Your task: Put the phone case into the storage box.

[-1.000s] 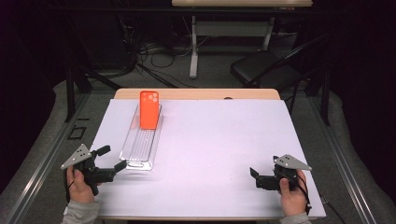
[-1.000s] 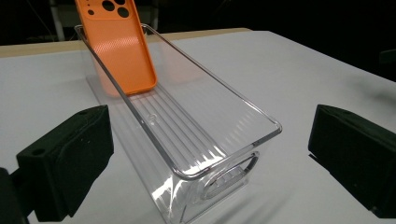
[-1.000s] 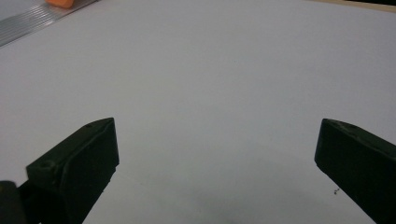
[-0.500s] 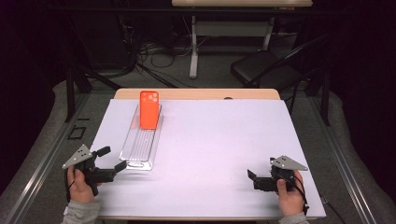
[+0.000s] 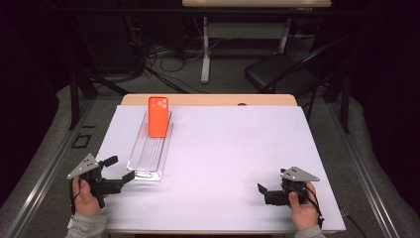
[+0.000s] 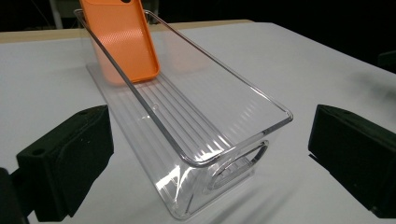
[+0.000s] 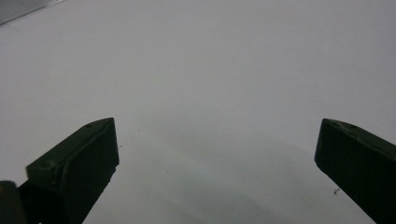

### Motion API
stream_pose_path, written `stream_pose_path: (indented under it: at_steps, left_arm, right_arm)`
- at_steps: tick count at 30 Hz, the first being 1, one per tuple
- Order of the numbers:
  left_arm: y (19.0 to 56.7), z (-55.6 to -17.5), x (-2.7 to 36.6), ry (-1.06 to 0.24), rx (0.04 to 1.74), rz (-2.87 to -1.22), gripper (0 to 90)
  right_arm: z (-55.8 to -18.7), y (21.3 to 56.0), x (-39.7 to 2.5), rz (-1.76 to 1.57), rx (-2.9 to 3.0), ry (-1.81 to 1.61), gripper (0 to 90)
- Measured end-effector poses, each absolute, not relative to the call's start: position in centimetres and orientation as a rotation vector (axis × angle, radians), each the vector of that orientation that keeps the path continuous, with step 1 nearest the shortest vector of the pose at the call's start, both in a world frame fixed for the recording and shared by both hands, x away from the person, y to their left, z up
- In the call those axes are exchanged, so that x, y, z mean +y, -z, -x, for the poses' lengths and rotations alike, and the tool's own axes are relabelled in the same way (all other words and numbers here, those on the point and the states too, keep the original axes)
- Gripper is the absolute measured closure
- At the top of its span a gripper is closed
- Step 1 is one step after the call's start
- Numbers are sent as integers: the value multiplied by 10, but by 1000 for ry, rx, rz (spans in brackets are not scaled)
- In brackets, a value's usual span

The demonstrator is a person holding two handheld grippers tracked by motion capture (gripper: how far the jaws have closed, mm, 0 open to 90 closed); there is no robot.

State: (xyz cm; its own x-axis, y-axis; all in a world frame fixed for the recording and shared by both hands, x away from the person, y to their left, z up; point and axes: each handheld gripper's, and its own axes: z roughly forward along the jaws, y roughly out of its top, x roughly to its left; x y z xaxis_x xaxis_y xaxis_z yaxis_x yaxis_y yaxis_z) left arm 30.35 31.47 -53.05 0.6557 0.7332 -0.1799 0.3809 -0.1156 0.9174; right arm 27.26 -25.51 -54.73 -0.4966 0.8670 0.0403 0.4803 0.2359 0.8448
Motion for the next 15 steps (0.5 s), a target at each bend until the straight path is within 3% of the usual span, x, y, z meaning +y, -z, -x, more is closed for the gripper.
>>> stream_pose_path:
  at_steps: [15]
  left_arm:
    - [528,-302,313,-401,895,-1737,6]
  right_arm:
    - [-272,549,-248,-1215,2101,-1164,0]
